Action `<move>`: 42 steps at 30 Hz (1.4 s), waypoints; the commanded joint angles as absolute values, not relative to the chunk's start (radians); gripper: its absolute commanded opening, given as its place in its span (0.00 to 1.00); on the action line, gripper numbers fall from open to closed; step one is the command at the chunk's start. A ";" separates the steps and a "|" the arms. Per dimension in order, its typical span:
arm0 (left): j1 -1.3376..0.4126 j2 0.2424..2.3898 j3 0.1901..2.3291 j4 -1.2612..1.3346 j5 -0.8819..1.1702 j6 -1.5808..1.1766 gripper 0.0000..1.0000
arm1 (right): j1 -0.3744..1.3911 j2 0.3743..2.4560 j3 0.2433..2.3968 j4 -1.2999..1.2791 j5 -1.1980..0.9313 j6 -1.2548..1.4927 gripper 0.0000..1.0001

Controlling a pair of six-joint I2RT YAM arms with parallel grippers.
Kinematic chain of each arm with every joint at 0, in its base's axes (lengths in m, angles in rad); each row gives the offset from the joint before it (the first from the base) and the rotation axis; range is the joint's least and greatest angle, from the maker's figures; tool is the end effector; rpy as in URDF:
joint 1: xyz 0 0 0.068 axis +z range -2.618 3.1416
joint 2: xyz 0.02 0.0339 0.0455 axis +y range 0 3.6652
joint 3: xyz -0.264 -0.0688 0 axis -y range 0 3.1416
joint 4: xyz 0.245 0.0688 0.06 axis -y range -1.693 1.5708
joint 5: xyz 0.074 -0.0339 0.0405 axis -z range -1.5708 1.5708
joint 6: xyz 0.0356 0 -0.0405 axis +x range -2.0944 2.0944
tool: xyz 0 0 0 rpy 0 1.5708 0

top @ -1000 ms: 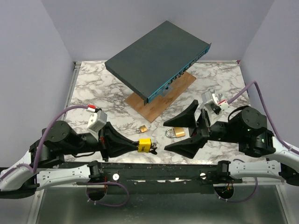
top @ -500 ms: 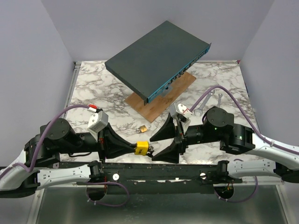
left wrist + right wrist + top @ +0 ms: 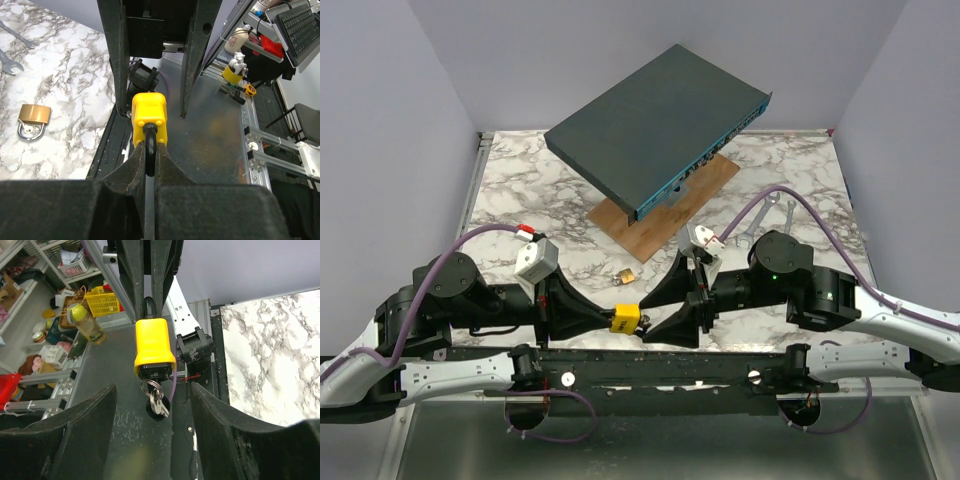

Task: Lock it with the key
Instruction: Lock the lock.

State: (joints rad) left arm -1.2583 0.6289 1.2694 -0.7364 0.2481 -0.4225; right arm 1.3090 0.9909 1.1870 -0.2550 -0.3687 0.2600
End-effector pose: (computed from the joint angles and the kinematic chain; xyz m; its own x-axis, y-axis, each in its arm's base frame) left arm 0.0148 -0.0742 0.4529 -0.4359 0.0563 -0.8982 0.8978 0.0970 -0.4296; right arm 0.0422 0.2071 0.4346 -0.2703 -0.0822 -0.9593 -0.9568 -0.0879 0.2771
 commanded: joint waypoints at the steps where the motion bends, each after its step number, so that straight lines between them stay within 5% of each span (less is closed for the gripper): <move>1: -1.258 0.629 1.308 -0.680 0.270 -0.428 0.00 | 1.313 0.996 1.175 -0.239 -0.372 0.247 0.62; 15: -1.258 0.646 1.324 -0.683 0.280 -0.431 0.00 | 1.313 1.015 1.176 -0.220 -0.364 0.242 0.47; 18: -1.258 0.645 1.324 -0.685 0.278 -0.431 0.00 | 1.312 1.006 1.179 -0.214 -0.360 0.242 0.36; 21: -1.258 0.644 1.318 -0.684 0.273 -0.431 0.00 | 1.312 0.999 1.181 -0.206 -0.352 0.249 0.02; 42: -1.258 0.629 1.417 -0.793 0.177 -0.358 0.00 | 1.312 0.788 1.121 -0.323 -0.290 0.237 0.01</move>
